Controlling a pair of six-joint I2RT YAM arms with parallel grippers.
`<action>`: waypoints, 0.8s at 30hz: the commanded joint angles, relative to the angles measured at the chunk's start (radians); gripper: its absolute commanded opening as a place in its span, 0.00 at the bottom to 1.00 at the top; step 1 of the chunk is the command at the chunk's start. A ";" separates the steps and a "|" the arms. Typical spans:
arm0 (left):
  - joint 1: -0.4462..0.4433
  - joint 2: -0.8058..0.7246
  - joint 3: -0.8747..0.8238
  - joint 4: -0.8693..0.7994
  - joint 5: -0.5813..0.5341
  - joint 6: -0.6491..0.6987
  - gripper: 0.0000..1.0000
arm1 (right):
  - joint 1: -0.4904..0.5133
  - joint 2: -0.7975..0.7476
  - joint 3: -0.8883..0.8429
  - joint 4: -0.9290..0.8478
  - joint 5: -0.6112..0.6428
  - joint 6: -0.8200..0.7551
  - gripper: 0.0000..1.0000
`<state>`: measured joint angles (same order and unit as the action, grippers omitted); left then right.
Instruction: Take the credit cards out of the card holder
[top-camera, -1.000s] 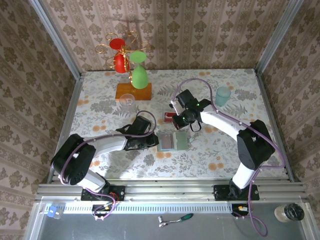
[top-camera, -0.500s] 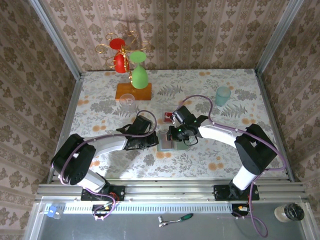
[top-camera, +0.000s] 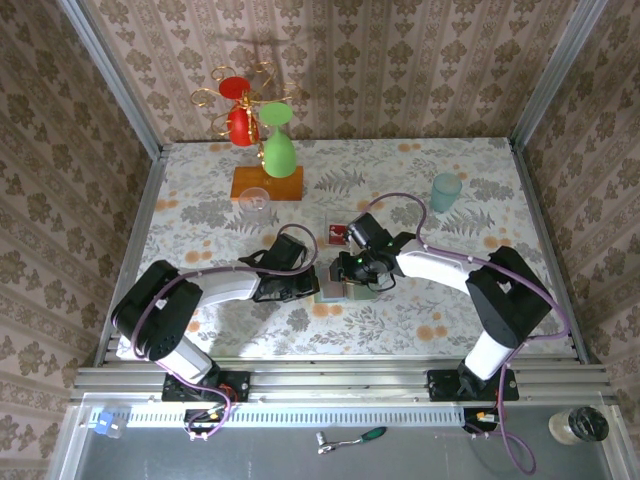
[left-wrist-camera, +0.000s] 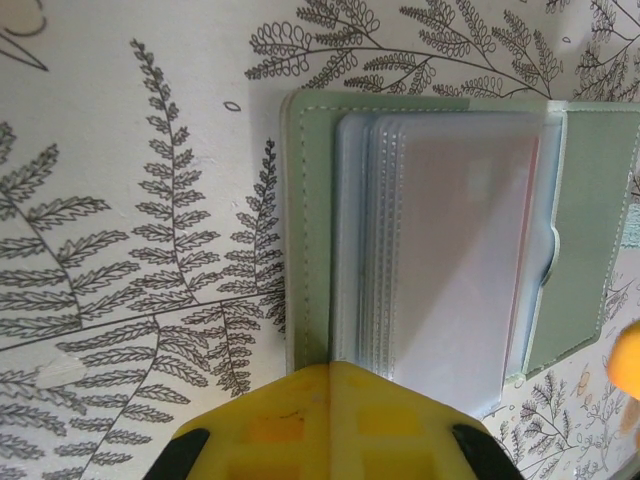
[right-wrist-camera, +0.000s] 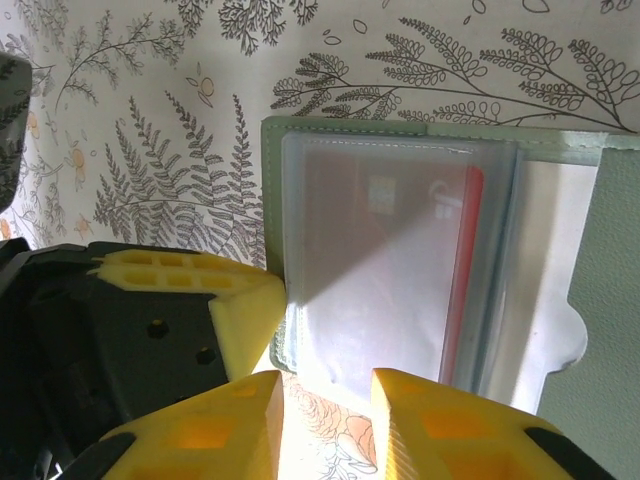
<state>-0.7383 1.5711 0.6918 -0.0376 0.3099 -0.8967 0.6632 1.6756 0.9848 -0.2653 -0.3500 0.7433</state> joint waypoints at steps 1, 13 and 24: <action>-0.003 0.013 0.011 -0.013 -0.007 -0.005 0.00 | -0.004 0.031 -0.007 0.025 -0.029 0.035 0.31; -0.003 0.015 0.023 -0.045 -0.037 0.015 0.00 | -0.007 0.074 0.007 0.039 -0.053 0.050 0.33; -0.002 0.016 0.027 -0.056 -0.045 0.021 0.00 | -0.013 0.105 0.013 0.048 -0.054 0.047 0.32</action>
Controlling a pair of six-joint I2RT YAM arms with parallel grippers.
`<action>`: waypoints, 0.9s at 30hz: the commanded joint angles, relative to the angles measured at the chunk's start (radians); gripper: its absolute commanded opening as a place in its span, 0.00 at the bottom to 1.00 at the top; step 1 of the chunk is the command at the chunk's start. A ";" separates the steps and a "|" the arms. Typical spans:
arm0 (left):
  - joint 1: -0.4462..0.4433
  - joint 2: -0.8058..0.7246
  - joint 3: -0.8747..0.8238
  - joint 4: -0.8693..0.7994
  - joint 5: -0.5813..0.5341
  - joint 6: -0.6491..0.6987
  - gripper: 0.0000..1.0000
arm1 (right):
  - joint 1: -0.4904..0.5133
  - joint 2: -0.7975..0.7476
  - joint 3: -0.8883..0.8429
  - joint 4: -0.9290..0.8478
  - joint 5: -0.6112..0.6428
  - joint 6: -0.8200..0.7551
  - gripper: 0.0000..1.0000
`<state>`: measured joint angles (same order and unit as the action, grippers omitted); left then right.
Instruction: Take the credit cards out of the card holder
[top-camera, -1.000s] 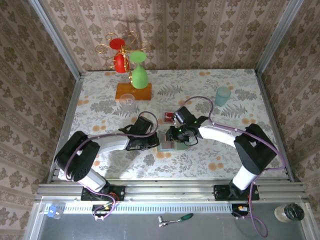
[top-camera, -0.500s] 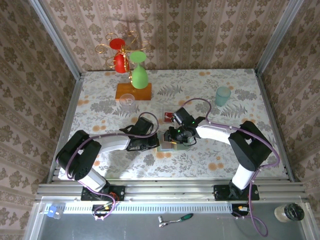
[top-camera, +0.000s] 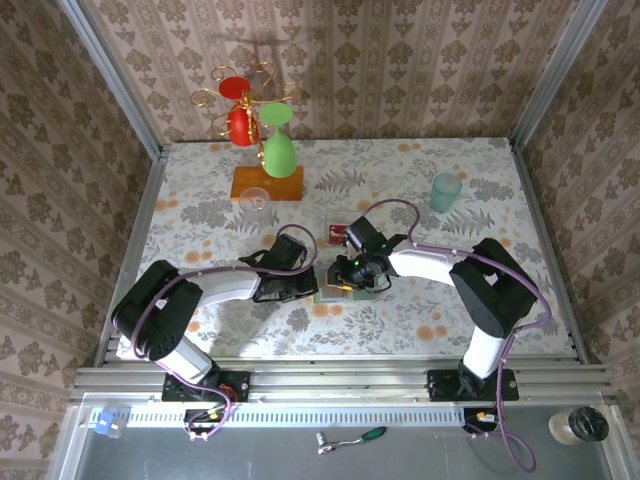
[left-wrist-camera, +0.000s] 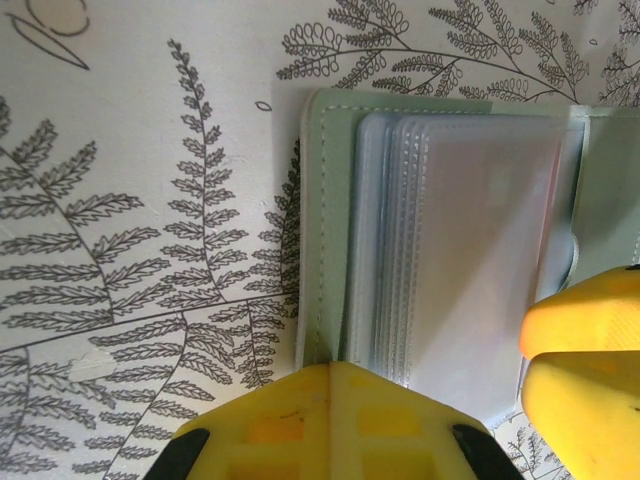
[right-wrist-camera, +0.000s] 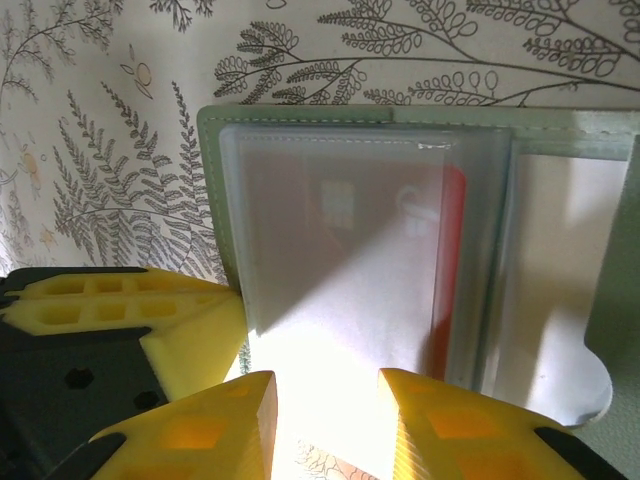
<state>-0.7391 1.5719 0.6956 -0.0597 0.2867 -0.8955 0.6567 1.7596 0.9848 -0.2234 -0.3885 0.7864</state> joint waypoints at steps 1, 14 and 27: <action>-0.001 0.014 0.024 -0.035 -0.022 0.020 0.00 | -0.009 0.025 0.014 0.005 -0.017 0.003 0.32; -0.002 0.008 0.023 -0.043 -0.029 0.018 0.00 | -0.022 -0.004 -0.005 -0.043 0.051 -0.015 0.32; -0.002 -0.005 0.025 -0.051 -0.036 0.019 0.00 | -0.040 -0.028 -0.031 -0.042 0.045 -0.018 0.31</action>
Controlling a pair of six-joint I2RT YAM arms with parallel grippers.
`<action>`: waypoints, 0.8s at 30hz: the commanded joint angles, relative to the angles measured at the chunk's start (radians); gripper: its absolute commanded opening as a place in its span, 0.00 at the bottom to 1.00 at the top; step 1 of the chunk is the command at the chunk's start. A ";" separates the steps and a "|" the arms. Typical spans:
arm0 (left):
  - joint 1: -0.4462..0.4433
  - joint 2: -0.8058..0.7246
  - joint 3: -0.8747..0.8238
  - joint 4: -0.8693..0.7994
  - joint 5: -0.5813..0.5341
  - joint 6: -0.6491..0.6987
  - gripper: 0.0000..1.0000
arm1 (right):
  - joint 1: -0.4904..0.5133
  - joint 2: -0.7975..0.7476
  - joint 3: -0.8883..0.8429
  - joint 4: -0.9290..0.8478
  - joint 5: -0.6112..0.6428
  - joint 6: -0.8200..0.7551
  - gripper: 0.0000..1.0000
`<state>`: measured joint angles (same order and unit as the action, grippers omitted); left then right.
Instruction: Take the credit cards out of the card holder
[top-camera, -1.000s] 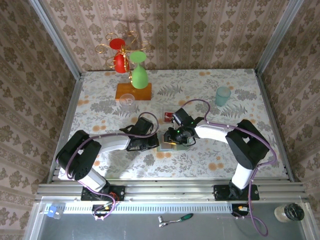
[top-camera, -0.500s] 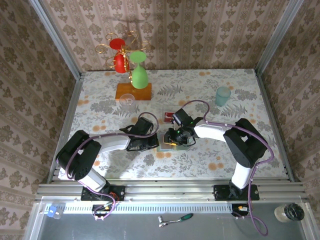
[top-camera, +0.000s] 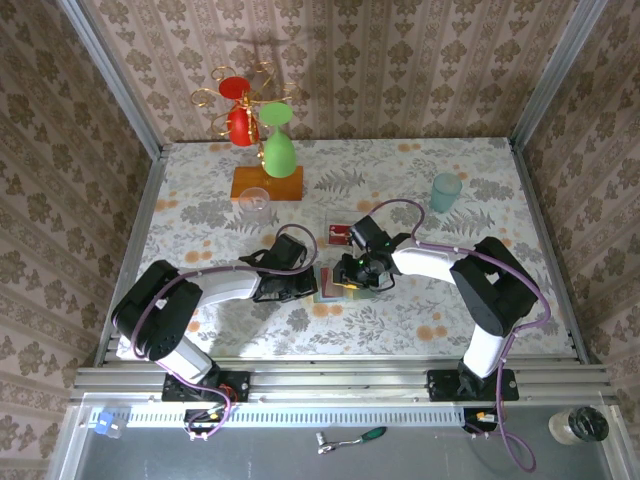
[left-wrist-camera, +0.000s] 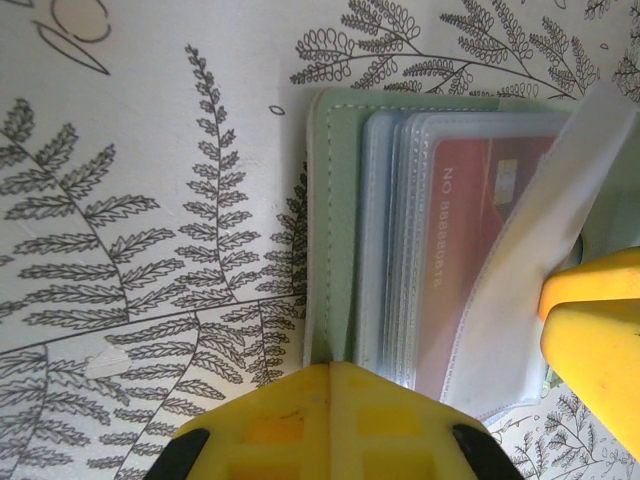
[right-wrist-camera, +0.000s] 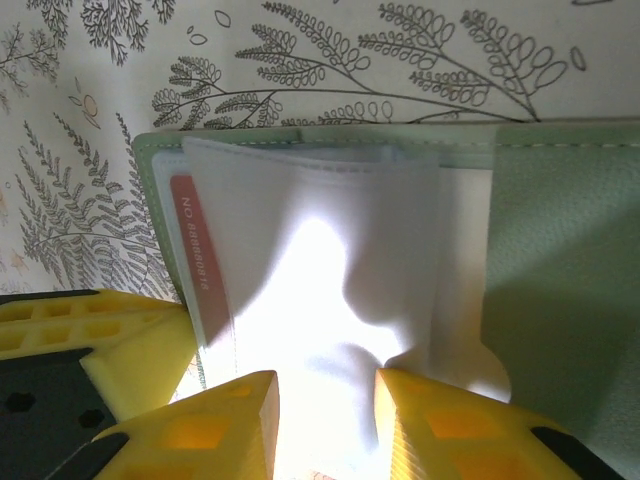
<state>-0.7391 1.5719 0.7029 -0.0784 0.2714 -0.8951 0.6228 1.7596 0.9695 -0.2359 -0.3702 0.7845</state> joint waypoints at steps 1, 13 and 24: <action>-0.002 -0.007 0.018 -0.033 -0.023 0.019 0.00 | -0.008 -0.029 -0.018 -0.029 0.025 -0.016 0.31; -0.001 -0.081 0.037 -0.020 -0.026 0.007 0.02 | -0.015 -0.031 -0.038 -0.010 0.004 -0.012 0.24; -0.006 -0.049 0.041 0.135 0.065 -0.047 0.20 | -0.026 -0.041 -0.078 0.021 -0.015 -0.002 0.20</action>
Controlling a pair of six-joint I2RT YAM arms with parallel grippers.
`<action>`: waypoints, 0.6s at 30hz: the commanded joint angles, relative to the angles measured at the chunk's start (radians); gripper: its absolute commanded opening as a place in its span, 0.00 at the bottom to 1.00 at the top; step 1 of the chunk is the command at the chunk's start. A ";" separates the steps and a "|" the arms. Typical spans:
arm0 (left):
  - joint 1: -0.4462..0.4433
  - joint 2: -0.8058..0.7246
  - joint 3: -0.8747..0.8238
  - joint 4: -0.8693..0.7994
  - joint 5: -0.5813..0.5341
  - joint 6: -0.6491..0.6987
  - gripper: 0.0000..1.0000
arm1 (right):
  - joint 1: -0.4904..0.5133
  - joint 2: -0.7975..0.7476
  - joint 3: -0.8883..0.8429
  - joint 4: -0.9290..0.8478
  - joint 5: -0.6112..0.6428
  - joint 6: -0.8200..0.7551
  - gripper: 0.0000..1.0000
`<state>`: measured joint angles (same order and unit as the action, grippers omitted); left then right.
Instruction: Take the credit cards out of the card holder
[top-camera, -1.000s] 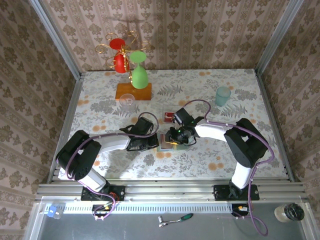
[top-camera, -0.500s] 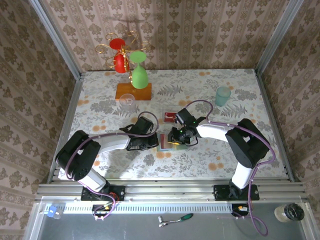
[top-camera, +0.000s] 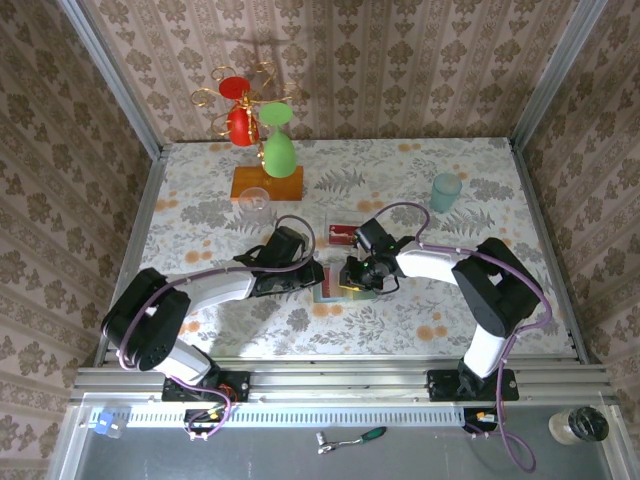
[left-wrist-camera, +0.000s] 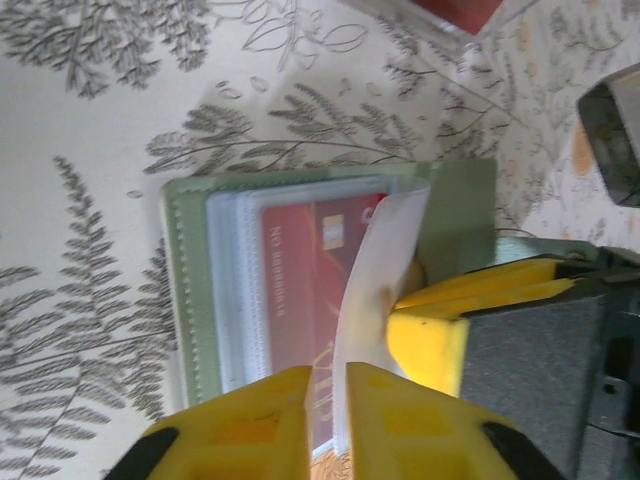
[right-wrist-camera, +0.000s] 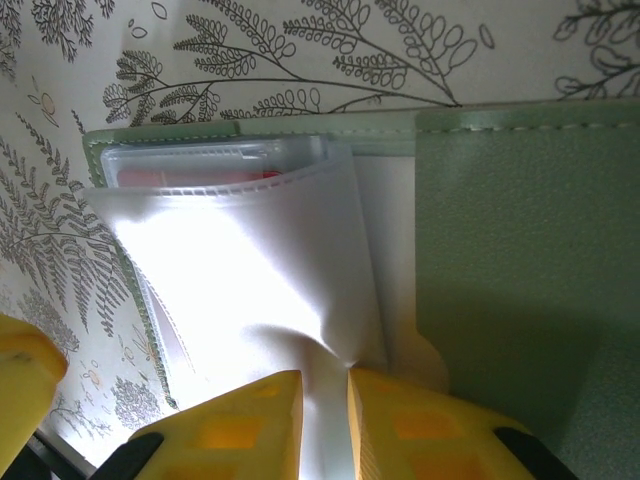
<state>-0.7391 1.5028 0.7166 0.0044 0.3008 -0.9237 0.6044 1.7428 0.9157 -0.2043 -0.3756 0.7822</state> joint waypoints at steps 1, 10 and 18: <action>-0.008 0.027 0.030 0.058 0.040 -0.020 0.22 | -0.009 -0.026 -0.027 -0.007 -0.011 0.002 0.20; -0.014 0.111 0.056 0.113 0.080 -0.039 0.32 | -0.018 -0.026 -0.041 0.020 -0.035 0.010 0.20; -0.019 0.155 0.057 0.170 0.102 -0.061 0.28 | -0.022 -0.029 -0.041 0.018 -0.044 0.009 0.19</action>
<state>-0.7521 1.6463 0.7475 0.1284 0.3767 -0.9649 0.5888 1.7340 0.8944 -0.1814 -0.4026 0.7860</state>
